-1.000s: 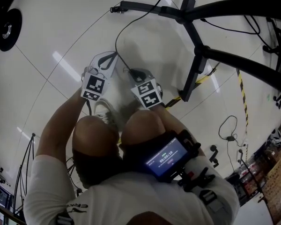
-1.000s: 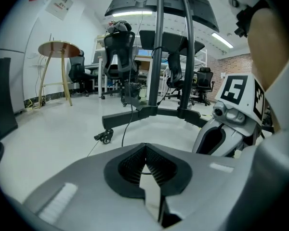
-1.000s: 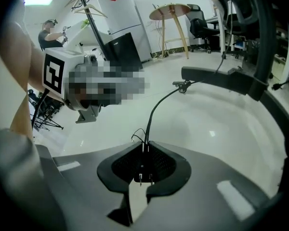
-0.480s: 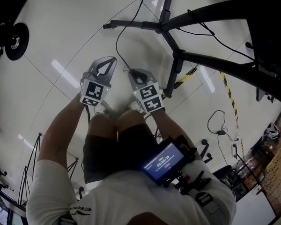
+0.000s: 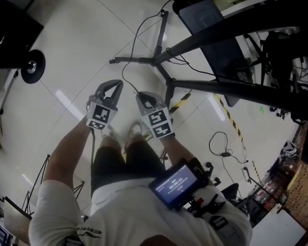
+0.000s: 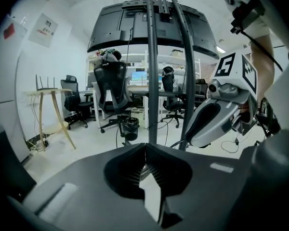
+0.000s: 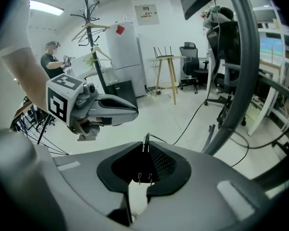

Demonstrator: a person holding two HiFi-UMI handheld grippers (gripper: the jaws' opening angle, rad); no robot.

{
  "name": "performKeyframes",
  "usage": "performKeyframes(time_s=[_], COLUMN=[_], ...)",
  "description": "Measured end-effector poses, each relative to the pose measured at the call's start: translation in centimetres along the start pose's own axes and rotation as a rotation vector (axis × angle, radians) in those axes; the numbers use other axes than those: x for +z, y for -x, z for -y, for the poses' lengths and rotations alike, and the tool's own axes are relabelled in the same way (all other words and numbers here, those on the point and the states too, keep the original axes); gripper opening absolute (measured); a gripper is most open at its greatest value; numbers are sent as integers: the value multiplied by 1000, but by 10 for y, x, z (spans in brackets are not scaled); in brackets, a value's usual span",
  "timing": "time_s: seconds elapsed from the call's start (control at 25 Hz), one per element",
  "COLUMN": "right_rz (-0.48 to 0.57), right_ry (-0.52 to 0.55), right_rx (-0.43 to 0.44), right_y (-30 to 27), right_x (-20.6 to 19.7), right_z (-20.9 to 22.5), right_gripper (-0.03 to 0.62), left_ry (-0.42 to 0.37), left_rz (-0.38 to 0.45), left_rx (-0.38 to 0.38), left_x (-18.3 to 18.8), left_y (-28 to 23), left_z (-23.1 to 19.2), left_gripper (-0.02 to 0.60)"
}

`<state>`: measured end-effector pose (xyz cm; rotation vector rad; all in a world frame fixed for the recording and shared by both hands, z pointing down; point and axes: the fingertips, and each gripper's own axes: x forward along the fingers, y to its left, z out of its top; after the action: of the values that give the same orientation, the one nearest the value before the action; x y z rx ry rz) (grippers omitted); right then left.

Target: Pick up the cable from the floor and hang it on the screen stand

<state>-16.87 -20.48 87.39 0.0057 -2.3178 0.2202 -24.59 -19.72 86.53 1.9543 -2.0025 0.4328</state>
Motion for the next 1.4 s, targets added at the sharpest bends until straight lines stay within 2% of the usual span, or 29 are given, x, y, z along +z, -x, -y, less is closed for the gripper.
performKeyframes(time_s=[0.32,0.56,1.08,1.4], right_rz=[109,196,457,566], right_ry=[89,148,314,413], right_rx=[-73,-123,-301,-399], right_y=[130,210,369,431], right_x=[133,211,369,433], right_z=[0,-10,-19,-19], right_gripper=[52,52,52,52], left_ry=[-42,-67,-127,-188], left_rz=[94,171,423,550], left_rx=[17,30,73,70], left_x=[168,268,454,532], left_y=[50,85,149,167], left_z=[-3,1,-12,-13], left_gripper=[3,3,3,3])
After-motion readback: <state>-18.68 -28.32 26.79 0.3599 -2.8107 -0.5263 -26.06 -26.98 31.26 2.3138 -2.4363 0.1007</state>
